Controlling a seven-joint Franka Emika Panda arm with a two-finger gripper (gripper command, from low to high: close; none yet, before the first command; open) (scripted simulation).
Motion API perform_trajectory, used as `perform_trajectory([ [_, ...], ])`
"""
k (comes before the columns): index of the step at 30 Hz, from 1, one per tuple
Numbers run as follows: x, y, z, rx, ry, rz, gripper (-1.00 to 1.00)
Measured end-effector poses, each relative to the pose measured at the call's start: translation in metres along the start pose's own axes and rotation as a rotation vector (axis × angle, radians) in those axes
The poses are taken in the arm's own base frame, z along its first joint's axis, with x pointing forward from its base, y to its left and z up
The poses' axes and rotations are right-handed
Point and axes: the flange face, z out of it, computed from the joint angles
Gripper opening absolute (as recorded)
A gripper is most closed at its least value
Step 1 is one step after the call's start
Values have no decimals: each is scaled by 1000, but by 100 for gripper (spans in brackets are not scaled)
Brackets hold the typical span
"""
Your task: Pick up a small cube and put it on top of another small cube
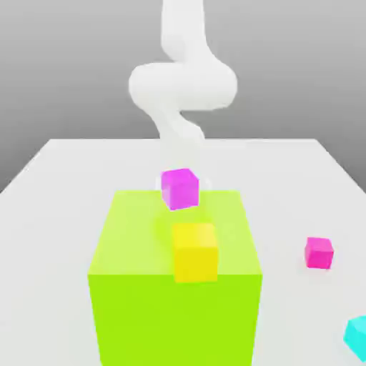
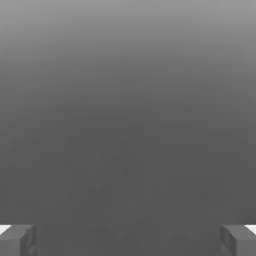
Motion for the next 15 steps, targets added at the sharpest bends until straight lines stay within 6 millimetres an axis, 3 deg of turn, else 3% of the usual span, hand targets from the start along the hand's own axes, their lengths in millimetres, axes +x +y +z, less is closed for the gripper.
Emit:
perform_trajectory([
  [7,-49,-40,119,-149,-94,-74,0],
  [15,-135,-59,243,-273,-223,-163,0],
])
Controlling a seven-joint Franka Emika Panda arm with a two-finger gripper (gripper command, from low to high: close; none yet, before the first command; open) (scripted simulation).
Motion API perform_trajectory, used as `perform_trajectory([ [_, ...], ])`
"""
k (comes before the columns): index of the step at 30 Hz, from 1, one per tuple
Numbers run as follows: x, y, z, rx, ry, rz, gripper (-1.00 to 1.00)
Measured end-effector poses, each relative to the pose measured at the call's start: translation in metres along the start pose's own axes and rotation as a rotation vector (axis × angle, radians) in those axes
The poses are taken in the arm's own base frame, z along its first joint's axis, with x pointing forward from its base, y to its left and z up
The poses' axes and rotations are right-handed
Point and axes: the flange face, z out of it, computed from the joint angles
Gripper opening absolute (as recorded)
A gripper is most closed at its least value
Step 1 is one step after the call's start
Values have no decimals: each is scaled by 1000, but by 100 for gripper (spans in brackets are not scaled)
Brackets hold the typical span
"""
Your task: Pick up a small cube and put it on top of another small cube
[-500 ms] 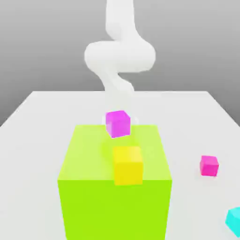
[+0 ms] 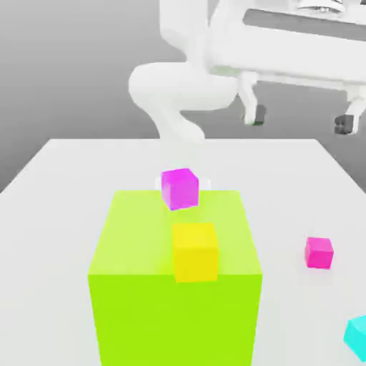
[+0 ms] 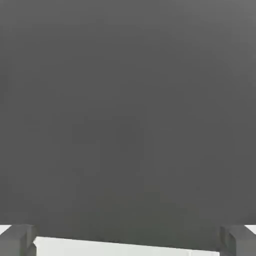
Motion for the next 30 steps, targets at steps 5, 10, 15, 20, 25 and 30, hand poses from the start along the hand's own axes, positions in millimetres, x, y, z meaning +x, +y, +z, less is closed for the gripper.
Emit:
perform_trajectory([
  [5,-56,-32,73,-51,-94,-72,0],
  [10,-113,-46,141,-94,-197,-116,0],
  [15,-184,-55,196,-120,-313,-162,0],
  [20,-235,-51,255,-128,-375,-179,0],
  [25,-244,-47,277,-129,-377,-181,-100],
  [30,-240,-50,264,-128,-377,-179,-100],
])
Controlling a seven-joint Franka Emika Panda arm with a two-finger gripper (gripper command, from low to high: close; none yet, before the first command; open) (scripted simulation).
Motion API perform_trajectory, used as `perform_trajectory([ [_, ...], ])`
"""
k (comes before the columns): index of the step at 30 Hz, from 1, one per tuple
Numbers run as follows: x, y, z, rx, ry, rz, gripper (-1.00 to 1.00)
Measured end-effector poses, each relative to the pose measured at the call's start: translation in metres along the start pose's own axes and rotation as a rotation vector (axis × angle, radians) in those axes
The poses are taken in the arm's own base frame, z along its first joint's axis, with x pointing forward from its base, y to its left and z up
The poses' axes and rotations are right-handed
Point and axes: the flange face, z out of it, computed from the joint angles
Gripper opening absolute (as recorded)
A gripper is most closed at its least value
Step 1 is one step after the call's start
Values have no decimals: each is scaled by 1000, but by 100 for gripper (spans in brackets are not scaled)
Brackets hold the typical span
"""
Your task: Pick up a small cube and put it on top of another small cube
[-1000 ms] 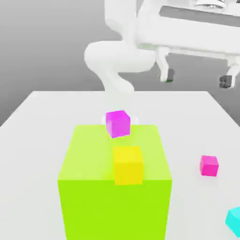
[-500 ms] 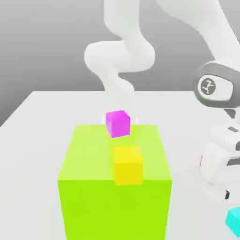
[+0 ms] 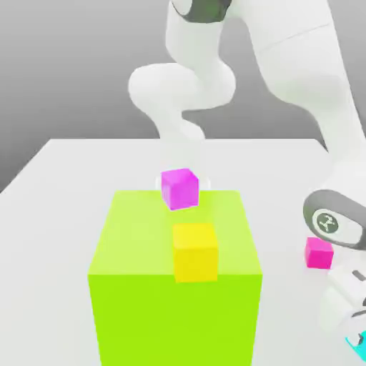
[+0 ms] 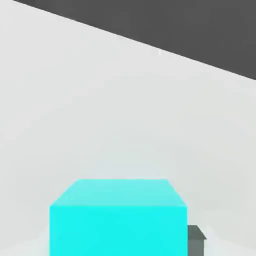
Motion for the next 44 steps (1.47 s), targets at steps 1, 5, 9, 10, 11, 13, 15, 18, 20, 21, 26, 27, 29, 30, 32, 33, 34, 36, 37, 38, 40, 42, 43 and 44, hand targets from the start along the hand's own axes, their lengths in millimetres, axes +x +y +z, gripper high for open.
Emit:
perform_trajectory([
  [1,0,0,-13,0,0,0,-100],
  [5,22,17,-66,-7,30,67,-100],
  [9,46,35,-119,9,108,123,-100],
  [10,51,40,-132,14,128,137,-100],
  [11,55,45,-146,19,149,150,-100],
  [13,62,56,-172,30,189,177,-100],
  [15,69,69,-198,40,229,208,-100],
  [18,75,88,-237,57,288,252,-100],
  [20,75,100,-262,70,326,276,-100],
  [21,74,106,-274,77,345,288,-100],
  [26,76,166,-313,41,362,388,-100],
  [27,77,185,-315,21,339,415,-100],
  [29,75,223,-318,-11,282,467,-100],
  [30,72,242,-319,-21,248,491,-100],
  [32,65,278,-319,-31,171,533,-100],
  [33,59,295,-319,-29,128,550,-100],
  [34,53,311,-318,-24,83,565,-100],
  [36,40,329,-314,-7,20,555,-100],
  [37,37,332,-305,-3,8,547,-100],
  [38,36,333,-293,0,2,543,-100],
  [40,35,334,-266,1,-2,541,-100],
  [42,34,335,-257,2,-2,540,100],
  [43,34,335,-257,2,-2,540,100],
  [44,34,335,-257,2,-2,540,100],
])
